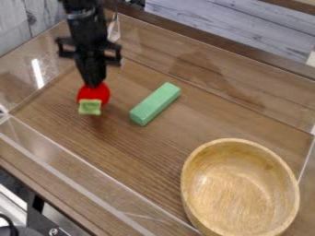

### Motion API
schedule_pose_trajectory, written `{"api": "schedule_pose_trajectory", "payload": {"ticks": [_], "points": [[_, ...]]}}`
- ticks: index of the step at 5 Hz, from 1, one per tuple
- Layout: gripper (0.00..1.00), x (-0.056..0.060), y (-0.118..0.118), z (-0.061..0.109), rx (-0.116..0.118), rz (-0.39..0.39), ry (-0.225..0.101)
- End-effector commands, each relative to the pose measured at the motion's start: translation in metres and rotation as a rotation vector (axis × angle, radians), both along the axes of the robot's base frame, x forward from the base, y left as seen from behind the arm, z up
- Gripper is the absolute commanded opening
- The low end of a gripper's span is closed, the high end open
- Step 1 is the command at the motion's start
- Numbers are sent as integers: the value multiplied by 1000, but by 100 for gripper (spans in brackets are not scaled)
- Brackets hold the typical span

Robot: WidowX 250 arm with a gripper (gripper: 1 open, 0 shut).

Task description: Move the red object to the right side of the table

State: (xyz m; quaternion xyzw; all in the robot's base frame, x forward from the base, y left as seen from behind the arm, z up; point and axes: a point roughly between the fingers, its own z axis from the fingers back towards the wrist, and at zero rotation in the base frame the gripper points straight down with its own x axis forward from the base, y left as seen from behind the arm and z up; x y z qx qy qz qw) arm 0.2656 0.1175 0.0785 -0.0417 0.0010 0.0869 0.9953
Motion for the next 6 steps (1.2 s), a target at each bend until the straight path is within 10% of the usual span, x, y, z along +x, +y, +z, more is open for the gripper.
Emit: {"api": "schedule_pose_trajectory", "payload": {"ticks": [1, 3, 6], "points": [[0, 22, -21, 42, -4, -50, -78], [0, 37, -84, 40, -24, -107, -84], [0, 44, -54, 56, -34, -186, -85]]}}
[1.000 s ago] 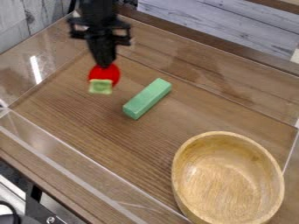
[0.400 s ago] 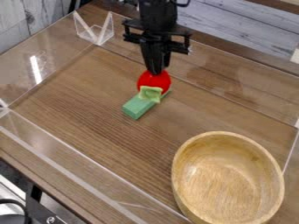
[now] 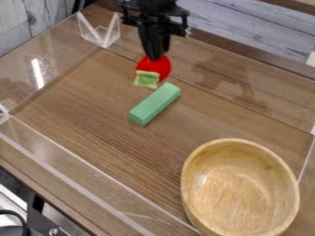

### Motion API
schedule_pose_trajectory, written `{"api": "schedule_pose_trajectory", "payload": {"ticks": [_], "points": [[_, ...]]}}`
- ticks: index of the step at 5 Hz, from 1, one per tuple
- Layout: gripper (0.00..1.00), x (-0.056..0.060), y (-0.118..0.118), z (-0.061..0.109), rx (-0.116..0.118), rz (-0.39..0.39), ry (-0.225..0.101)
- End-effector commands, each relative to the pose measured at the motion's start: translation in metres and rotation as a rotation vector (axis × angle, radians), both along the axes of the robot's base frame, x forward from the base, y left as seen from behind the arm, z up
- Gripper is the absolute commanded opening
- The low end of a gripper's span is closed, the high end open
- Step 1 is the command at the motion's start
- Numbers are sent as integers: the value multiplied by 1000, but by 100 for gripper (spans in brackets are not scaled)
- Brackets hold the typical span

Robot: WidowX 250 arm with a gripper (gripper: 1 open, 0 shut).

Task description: Move the red object to the right side of the table

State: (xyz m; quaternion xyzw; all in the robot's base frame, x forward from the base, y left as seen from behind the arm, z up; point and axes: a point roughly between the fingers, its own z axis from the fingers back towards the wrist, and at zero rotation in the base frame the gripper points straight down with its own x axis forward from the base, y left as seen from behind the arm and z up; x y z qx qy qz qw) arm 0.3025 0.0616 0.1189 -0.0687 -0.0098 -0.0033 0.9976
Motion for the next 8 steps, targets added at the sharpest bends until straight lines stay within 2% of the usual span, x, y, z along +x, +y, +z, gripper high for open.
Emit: {"api": "schedule_pose_trajectory", "payload": {"ticks": [1, 2, 3, 5, 7, 8], "points": [[100, 7, 12, 2, 18, -40, -36], [0, 10, 12, -15, 24, -39, -21], [0, 12, -3, -33, 26, -59, -4], [0, 6, 0, -30, 16, -138, 14], [0, -2, 1, -51, 3, -192, 29], [0, -6, -21, -51, -4, -239, 31]]}}
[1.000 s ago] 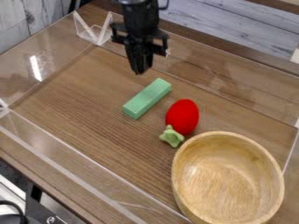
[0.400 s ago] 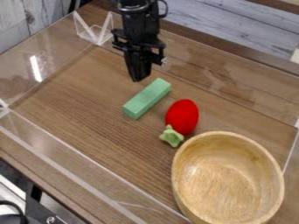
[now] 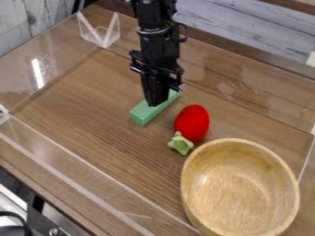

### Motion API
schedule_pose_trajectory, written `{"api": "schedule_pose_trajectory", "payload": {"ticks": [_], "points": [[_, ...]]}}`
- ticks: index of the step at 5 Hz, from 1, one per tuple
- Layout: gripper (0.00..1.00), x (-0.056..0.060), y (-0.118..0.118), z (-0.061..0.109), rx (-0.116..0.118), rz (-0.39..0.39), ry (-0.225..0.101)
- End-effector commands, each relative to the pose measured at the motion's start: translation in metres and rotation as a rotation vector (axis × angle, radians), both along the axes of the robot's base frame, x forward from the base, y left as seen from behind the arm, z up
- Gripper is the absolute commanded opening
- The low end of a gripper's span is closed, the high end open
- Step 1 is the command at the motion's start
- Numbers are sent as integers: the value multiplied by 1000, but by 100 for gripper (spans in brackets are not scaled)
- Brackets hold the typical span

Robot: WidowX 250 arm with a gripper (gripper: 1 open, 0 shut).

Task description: Move the red object to the right side of the table

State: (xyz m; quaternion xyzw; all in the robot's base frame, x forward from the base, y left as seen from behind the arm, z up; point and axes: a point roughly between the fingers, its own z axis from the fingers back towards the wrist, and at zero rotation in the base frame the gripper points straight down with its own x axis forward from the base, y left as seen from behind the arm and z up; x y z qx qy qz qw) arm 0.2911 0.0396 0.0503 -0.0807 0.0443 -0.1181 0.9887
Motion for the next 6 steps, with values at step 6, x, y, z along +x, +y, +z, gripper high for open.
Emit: {"api": "schedule_pose_trajectory", "payload": {"ticks": [6], "points": [[0, 20, -148, 48, 8, 108, -138]]}}
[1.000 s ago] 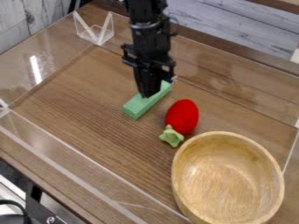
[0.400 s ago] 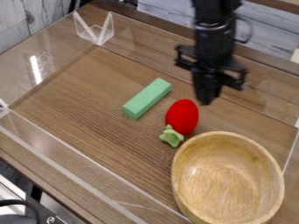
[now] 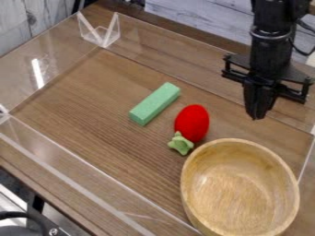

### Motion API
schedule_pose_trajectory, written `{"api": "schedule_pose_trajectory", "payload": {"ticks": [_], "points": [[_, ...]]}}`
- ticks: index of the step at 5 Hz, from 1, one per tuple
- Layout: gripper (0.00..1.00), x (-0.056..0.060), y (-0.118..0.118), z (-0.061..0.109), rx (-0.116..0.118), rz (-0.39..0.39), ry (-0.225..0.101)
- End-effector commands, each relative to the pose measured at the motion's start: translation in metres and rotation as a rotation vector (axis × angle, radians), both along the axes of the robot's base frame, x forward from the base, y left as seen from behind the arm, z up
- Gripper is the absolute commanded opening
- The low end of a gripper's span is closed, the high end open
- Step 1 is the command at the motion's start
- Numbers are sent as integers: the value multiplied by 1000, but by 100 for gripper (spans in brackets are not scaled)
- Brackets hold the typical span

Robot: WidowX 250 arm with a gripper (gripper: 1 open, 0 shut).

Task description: Move the red object to the right side of the table

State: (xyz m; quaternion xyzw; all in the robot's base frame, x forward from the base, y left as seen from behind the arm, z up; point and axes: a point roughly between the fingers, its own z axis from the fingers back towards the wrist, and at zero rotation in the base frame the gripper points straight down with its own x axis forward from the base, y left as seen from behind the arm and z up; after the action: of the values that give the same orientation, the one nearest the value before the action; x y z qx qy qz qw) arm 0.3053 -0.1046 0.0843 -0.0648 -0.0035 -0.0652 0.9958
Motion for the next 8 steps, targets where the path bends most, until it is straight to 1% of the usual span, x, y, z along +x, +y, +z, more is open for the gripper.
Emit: {"api": "schedule_pose_trajectory", "payload": {"ticks": [1, 2, 3, 5, 7, 8], "points": [[0, 4, -4, 6, -14, -10, -34], [0, 11, -5, -3, -15, -41, -21], [0, 19, -7, -12, -18, -74, -16], [0, 24, -7, -11, -18, 19, -2], [0, 35, -1, -19, -16, 79, 14], [100, 42, 5, -26, -14, 87, 23]]}}
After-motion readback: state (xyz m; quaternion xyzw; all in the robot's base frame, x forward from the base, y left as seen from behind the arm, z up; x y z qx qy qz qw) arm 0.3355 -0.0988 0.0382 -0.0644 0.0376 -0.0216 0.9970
